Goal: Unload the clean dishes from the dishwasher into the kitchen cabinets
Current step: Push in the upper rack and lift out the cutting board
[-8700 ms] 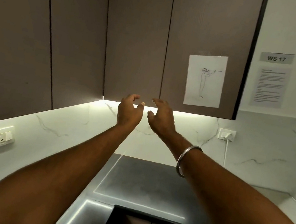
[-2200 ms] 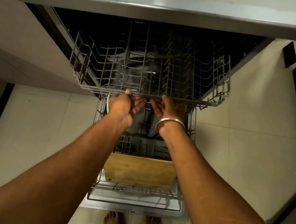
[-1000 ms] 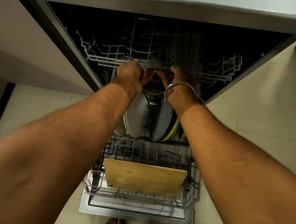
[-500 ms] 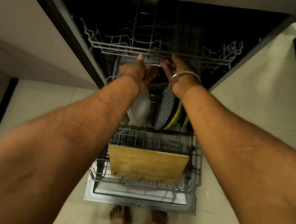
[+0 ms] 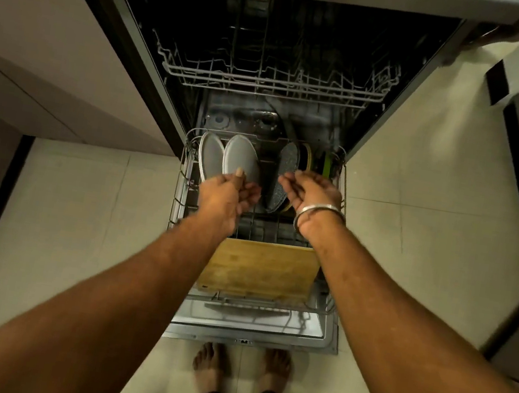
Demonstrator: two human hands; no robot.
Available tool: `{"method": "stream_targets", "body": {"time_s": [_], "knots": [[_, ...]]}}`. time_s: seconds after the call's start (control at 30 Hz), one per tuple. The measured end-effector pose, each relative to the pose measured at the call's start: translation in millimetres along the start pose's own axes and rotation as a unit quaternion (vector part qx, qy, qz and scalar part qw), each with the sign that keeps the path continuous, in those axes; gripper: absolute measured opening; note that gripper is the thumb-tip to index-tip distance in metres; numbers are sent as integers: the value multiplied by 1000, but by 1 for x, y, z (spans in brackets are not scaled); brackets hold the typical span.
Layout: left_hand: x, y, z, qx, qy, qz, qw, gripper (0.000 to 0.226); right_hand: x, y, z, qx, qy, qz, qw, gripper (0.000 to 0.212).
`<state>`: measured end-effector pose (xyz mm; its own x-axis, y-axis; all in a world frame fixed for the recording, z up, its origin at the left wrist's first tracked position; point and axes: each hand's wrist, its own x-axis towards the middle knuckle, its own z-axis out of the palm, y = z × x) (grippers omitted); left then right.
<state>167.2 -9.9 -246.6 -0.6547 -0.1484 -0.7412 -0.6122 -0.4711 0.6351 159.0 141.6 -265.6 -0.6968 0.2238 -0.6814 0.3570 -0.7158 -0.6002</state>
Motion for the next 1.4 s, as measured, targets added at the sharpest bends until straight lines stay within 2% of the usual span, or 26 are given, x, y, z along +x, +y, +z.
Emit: {"method": "stream_targets", "body": {"time_s": [0.3, 0.57, 0.7, 1.03, 1.23, 1.4], "knots": [[-55, -64, -53, 3, 8, -28, 1000, 11, -72, 55, -44, -41, 30, 4, 999, 11], [-92, -103, -87, 55, 13, 4, 998, 10, -114, 89, -84, -188, 27, -30, 981, 10], [-125, -109, -100, 36, 16, 6, 999, 8, -143, 87, -97, -203, 10, -29, 979, 11], [-241, -49, -115, -5, 41, 63, 997, 4, -244, 46, -49, -285, -51, -68, 955, 12], [-307, -13, -117, 36, 76, 101, 991, 9, -304, 23, -24, -376, -91, -125, 914, 9], [-350, 9, -132, 59, 113, 147, 981, 7, -342, 18, 2, -429, -169, -163, 872, 12]]}}
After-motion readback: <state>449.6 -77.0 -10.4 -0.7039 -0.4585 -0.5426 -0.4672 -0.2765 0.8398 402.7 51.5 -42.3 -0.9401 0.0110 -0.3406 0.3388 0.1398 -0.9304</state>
